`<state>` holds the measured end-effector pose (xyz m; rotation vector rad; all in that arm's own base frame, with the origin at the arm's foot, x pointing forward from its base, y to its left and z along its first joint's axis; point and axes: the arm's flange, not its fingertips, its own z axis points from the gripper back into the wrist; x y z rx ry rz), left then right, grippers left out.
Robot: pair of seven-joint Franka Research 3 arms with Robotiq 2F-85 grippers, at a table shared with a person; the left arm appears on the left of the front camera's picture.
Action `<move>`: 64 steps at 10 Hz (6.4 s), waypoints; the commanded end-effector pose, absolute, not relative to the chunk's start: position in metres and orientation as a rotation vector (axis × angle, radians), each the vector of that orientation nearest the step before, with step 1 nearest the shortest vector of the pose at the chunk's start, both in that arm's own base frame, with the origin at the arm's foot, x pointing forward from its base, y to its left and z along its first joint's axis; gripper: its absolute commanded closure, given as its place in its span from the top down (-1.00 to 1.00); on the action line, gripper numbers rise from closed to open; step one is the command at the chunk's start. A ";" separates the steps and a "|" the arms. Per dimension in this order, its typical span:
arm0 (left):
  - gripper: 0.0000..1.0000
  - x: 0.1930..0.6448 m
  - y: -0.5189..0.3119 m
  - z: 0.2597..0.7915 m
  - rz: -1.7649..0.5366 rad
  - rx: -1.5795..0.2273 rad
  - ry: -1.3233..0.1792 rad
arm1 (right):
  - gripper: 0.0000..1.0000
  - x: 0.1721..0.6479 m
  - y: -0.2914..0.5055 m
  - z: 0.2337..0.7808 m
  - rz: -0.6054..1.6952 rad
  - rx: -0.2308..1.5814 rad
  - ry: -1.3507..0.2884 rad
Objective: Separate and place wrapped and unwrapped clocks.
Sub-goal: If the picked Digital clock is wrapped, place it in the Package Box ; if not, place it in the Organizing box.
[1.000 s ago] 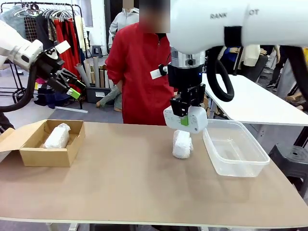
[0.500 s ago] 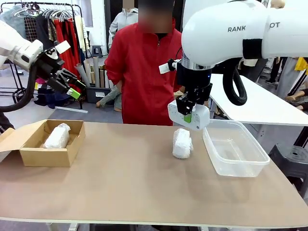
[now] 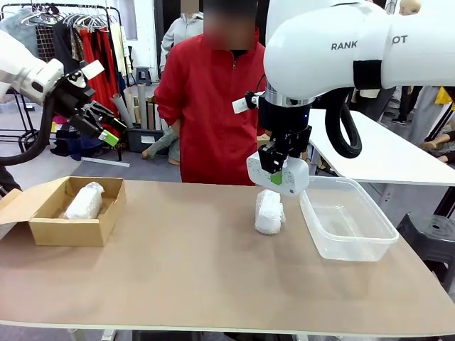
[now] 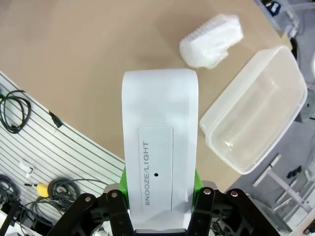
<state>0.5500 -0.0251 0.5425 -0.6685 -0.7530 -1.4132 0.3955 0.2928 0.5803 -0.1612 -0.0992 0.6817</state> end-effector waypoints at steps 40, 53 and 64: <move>1.00 0.549 -0.024 0.544 -1.412 -0.675 -0.751 | -1.00 0.558 -0.004 0.451 -0.026 0.067 -0.218; 1.00 0.549 -0.024 0.544 -1.412 -0.675 -0.751 | -1.00 0.602 0.025 0.348 -0.050 0.061 -0.087; 1.00 0.549 -0.024 0.544 -1.412 -0.675 -0.751 | 1.00 0.594 0.020 0.363 -0.040 0.011 0.028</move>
